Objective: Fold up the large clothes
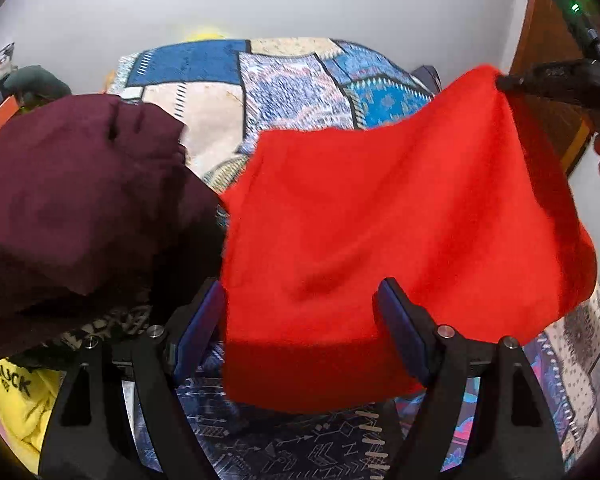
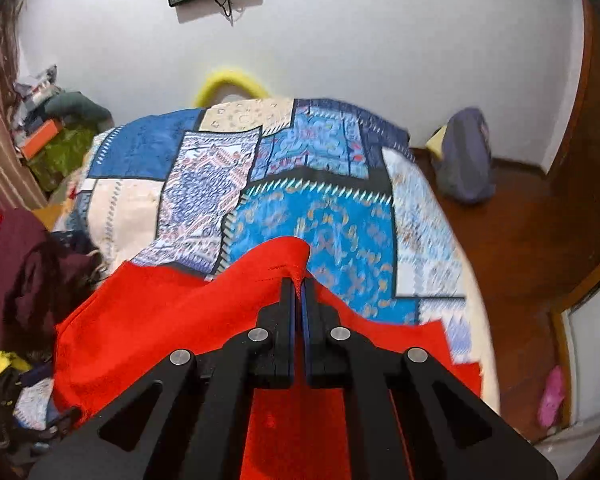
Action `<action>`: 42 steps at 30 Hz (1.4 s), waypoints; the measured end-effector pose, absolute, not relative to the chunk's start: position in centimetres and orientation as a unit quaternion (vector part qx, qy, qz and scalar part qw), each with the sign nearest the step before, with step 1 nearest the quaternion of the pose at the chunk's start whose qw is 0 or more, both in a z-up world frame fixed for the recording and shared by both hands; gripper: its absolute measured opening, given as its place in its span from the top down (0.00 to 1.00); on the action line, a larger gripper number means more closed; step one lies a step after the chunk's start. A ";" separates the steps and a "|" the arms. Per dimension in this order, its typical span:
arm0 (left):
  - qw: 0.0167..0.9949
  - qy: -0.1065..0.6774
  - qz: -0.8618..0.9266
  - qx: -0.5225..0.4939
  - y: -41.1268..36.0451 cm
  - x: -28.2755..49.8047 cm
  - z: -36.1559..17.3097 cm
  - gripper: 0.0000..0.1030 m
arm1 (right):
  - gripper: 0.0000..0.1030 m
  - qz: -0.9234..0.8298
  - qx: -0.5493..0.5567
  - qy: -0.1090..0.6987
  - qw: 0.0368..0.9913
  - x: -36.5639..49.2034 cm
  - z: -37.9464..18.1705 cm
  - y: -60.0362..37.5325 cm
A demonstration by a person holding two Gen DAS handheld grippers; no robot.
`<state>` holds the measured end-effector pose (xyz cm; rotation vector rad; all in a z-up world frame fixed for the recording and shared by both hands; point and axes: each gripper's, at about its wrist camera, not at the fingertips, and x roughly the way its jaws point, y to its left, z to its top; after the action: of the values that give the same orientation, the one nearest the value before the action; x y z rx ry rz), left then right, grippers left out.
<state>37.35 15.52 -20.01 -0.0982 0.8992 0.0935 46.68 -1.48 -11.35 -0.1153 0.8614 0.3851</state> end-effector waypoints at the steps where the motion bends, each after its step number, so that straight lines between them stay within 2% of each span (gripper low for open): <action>1: 0.900 0.431 0.048 -0.054 15.9 37.1 -19.6 0.23 | 0.96 0.177 -0.068 0.417 0.889 46.6 -11.5 -1.1; 3: 0.901 0.425 0.054 -0.072 16.6 36.5 -18.9 0.23 | 0.86 0.151 -0.107 0.422 0.888 46.2 -12.0 -0.5; 5: 0.898 0.425 0.055 -0.101 17.6 35.9 -18.6 0.22 | 0.62 0.134 -0.138 0.422 0.886 45.5 -12.4 -0.4; 6: 0.896 0.426 0.055 -0.113 18.0 35.6 -18.6 0.21 | 0.59 0.130 -0.145 0.413 0.890 44.8 -12.5 -0.6; 12: 0.871 0.449 0.047 -0.193 19.6 33.4 -19.8 0.21 | 0.58 0.185 -0.085 0.436 0.876 41.9 -12.6 -4.0; 14: 0.864 0.454 0.039 -0.215 19.6 32.6 -20.4 0.21 | 0.54 0.202 -0.053 0.458 0.864 40.9 -13.4 -5.4; 16: 0.853 0.462 0.028 -0.240 19.5 32.3 -21.2 0.21 | 0.50 0.208 -0.035 0.480 0.852 39.9 -14.7 -6.3; 22: 0.810 0.484 -0.015 -0.331 18.9 32.3 -24.2 0.21 | 0.50 0.179 -0.056 0.536 0.823 37.4 -20.5 -9.2; 27: 0.805 0.462 -0.020 -0.373 19.2 33.9 -24.9 0.21 | 0.44 0.163 0.019 0.535 0.829 36.2 -21.7 -13.7; 35: 0.808 0.453 -0.001 -0.377 18.5 37.4 -25.4 0.21 | 0.44 0.086 0.029 0.521 0.849 35.5 -20.7 -17.0; 37: 0.820 0.450 0.008 -0.355 17.7 38.1 -24.9 0.32 | 0.44 0.081 0.031 0.521 0.849 35.0 -20.6 -17.5; 38: 0.830 0.451 0.025 -0.329 17.0 38.6 -24.5 0.42 | 0.44 0.079 0.032 0.522 0.849 34.8 -20.6 -17.7; 39: 0.838 0.452 0.047 -0.301 16.4 39.0 -24.2 0.58 | 0.44 0.077 0.033 0.523 0.848 34.7 -20.7 -17.8; 42: 0.857 0.442 0.077 -0.256 14.8 39.5 -22.9 0.83 | 0.44 0.077 0.038 0.523 0.848 34.1 -20.3 -18.0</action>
<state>39.53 14.81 -22.85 -0.5379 0.9279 0.1612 34.06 -17.98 -20.35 0.0809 1.1014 0.1620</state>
